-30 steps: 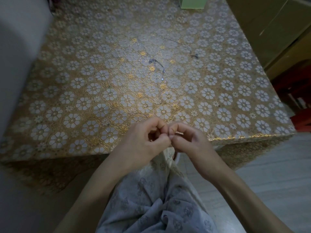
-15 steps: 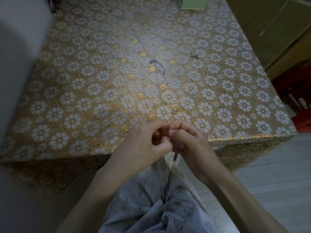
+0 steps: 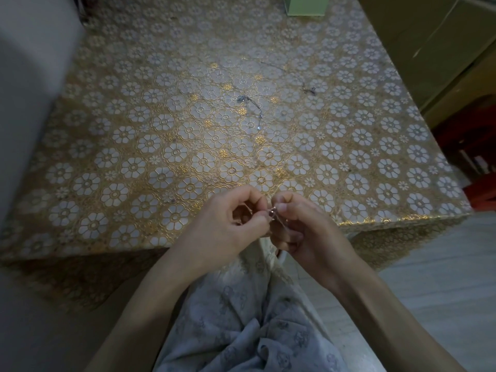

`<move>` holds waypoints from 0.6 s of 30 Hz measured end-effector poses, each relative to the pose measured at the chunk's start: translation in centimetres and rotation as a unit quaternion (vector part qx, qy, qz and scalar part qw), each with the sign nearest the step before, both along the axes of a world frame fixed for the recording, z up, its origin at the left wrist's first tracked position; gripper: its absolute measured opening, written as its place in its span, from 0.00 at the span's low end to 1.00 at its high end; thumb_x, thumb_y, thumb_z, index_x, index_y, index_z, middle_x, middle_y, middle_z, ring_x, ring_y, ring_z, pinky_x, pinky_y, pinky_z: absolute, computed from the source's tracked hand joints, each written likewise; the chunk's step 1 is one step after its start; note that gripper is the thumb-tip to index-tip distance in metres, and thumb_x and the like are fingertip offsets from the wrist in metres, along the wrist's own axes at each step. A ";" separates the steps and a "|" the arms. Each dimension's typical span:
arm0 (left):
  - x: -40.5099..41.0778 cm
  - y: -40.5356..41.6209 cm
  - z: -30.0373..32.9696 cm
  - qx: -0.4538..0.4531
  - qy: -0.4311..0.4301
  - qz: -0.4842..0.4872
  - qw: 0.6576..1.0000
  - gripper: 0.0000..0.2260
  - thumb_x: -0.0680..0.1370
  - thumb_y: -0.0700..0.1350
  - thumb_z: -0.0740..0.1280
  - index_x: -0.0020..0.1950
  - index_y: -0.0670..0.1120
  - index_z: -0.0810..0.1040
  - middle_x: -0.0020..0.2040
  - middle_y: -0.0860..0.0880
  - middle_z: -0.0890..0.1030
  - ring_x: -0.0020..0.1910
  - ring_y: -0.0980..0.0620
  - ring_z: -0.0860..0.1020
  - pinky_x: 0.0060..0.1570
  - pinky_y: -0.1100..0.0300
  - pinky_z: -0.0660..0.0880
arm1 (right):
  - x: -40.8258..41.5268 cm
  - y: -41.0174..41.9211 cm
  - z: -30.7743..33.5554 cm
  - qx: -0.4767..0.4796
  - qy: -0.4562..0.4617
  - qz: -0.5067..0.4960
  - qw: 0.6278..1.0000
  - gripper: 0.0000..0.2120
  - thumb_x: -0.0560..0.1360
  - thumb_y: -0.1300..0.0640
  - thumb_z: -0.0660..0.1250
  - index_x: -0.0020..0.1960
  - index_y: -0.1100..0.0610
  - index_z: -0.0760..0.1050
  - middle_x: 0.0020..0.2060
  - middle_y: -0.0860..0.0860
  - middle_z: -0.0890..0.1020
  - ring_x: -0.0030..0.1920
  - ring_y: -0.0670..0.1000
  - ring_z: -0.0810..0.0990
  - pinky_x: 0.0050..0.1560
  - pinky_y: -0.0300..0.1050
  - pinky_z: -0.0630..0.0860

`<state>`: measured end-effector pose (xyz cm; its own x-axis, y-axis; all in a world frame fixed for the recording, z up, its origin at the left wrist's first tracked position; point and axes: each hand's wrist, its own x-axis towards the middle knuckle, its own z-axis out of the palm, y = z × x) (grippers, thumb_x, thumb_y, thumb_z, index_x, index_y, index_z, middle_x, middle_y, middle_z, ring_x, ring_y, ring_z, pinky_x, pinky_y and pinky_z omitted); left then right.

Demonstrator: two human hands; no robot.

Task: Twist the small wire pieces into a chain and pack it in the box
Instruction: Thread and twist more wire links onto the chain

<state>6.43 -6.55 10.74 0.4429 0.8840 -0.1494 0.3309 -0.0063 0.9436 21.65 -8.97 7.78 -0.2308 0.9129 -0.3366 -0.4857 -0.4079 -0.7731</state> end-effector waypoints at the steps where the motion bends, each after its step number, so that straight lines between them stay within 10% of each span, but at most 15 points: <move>1: 0.0 0.0 0.0 -0.005 -0.001 0.006 1.000 0.03 0.70 0.46 0.65 0.36 0.51 0.74 0.26 0.57 0.73 0.28 0.59 0.69 0.32 0.62 0.69 | 0.0 0.0 0.0 0.002 0.006 0.002 1.000 0.03 0.61 0.54 0.68 0.33 0.51 0.74 0.25 0.46 0.62 0.23 0.43 0.56 0.27 0.39 0.53; 18: -0.1 -0.1 1.5 -0.049 -0.050 0.059 0.996 0.03 0.76 0.35 0.62 0.42 0.36 0.73 0.21 0.55 0.74 0.17 0.58 0.64 0.25 0.62 0.63 | 0.6 0.0 1.1 0.083 -0.087 -0.001 0.993 0.04 0.70 0.60 0.65 0.37 0.55 0.73 0.23 0.46 0.68 0.20 0.41 0.59 0.23 0.33 0.57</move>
<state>6.37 -6.60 12.22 0.3545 0.9137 -0.1986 0.2284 0.1213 0.9660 22.27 -8.98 8.88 -0.1801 0.9596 -0.2163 -0.3388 -0.2669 -0.9022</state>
